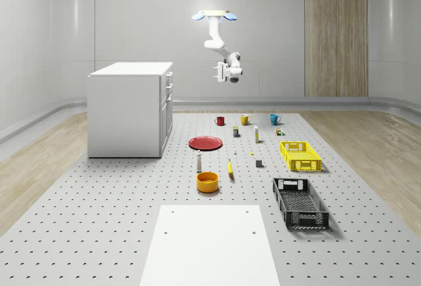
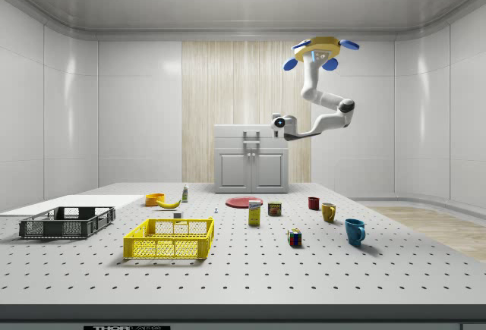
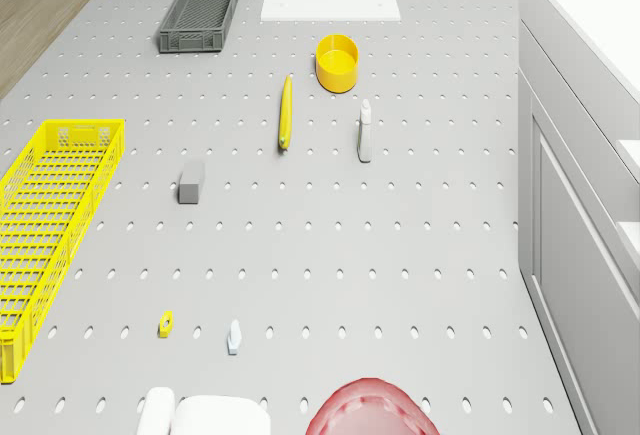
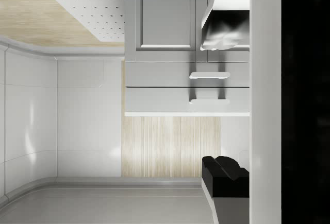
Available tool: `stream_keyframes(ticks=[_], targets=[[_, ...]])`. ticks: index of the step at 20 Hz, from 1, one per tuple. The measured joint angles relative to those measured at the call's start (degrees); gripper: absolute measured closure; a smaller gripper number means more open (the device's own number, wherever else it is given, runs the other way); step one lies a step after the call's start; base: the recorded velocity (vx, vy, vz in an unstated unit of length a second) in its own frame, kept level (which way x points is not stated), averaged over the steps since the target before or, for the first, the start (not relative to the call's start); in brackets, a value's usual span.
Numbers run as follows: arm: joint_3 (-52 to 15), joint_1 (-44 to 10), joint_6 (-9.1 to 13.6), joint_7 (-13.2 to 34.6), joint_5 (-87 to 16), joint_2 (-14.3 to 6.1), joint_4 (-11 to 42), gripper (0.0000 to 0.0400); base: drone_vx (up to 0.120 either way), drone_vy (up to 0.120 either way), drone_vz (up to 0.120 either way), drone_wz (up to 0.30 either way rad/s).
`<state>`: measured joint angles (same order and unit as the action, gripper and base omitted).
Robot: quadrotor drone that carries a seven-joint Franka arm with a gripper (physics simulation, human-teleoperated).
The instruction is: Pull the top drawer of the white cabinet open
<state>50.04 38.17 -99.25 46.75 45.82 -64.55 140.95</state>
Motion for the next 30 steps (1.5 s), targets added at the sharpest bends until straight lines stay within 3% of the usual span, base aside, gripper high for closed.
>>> stream_keyframes(ticks=[3,10,14,30], targets=[[0.1,0.3,-0.3,0.2,-0.3,-0.3,0.0,0.0095,0.120,0.000,0.000,0.000],[0.3,0.9,-0.9,0.7,-0.9,-1.1,0.1,0.0095,0.120,-0.114,0.000,0.000],[0.1,1.3,-1.5,0.9,-1.0,-1.4,0.4,0.0095,0.010,-0.010,0.000,0.000],[-6.9,3.6,-10.6,-0.7,5.2,-1.2,6.0,0.0095,0.000,0.000,0.000,0.000]])
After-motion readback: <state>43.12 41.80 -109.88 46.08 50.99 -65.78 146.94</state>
